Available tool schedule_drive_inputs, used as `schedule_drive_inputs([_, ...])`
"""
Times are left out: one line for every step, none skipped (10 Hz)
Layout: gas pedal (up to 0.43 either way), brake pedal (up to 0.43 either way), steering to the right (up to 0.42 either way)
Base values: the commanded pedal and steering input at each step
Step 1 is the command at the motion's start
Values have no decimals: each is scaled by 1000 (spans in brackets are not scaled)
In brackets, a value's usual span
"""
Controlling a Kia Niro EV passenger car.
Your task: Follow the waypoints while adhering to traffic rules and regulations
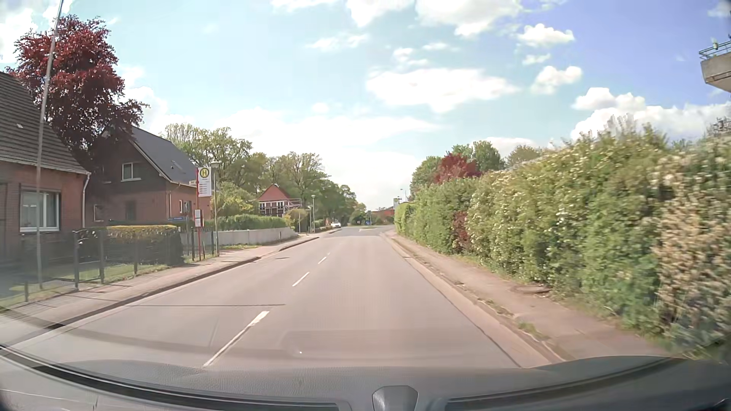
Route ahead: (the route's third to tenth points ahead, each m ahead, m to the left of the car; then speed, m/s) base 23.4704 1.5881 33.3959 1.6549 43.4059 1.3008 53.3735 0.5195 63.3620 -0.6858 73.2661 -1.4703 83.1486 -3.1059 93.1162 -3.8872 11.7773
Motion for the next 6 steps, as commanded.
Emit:
schedule_drive_inputs([0, 0, -4])
schedule_drive_inputs([0, 0, -4])
schedule_drive_inputs([0, 0, -4])
schedule_drive_inputs([0, 0, -3])
schedule_drive_inputs([0, 0, -1])
schedule_drive_inputs([0, 0, 0])
